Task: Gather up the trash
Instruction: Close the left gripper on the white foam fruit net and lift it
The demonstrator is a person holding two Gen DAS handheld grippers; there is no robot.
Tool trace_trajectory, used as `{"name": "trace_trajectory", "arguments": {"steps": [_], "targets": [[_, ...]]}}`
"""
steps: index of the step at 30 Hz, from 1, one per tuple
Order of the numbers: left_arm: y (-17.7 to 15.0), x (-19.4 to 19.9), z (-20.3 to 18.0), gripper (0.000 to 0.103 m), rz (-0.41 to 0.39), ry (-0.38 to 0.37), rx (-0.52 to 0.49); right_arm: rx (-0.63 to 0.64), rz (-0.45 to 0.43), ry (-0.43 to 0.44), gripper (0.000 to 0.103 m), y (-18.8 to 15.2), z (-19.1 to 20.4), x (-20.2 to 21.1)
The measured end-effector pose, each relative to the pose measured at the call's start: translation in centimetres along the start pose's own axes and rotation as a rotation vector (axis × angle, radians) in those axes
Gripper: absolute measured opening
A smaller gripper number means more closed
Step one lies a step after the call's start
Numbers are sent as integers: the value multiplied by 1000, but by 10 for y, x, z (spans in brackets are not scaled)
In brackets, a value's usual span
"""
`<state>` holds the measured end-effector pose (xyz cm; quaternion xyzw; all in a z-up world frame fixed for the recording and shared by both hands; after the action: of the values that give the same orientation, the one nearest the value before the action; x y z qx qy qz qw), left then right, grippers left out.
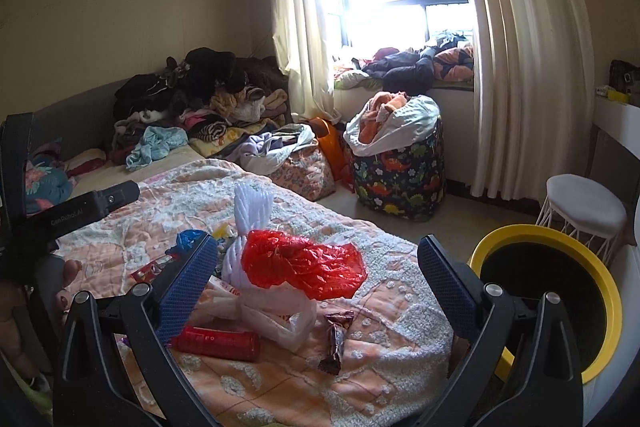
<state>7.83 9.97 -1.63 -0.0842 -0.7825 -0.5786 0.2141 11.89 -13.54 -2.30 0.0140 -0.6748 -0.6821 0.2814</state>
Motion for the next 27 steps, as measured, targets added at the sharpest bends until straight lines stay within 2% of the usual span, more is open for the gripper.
{"name": "trace_trajectory", "arguments": {"steps": [10, 14, 16, 18, 21, 23, 24, 26, 27], "targets": [[17, -54, -32, 93, 72, -74, -38, -130, 178, 9, 97, -11, -32, -59], [15, -84, -46, 93, 150, -100, -55, -180, 238, 39, 97, -18, -37, -76], [14, -101, -48, 91, 191, -103, -62, -190, 261, 56, 97, -20, -36, -82], [14, -119, -48, 82, 238, -107, -56, -193, 276, 78, 96, -22, -32, -87], [10, -148, -42, 74, 327, -103, -13, -194, 323, 112, 83, -26, -27, -95], [7, -164, -36, 74, 376, -110, 26, -207, 347, 128, 70, -29, -25, -99], [5, -169, -34, 73, 396, -116, 44, -211, 352, 133, 66, -29, -24, -100], [1, -178, -32, 66, 433, -131, 67, -213, 354, 150, 50, -27, -23, -100], [-1, -181, -32, 62, 446, -134, 75, -212, 352, 160, 46, -26, -24, -100]]}}
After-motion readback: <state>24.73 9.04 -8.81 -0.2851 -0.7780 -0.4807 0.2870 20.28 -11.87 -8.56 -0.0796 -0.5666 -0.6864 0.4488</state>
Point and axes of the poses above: each gripper's, at about its wrist camera, not at the fingertips, and x roughly against the way its jaws point, z to its left, y to its top, the point moved 4 cm from there along -x, roughly the way its jaws point
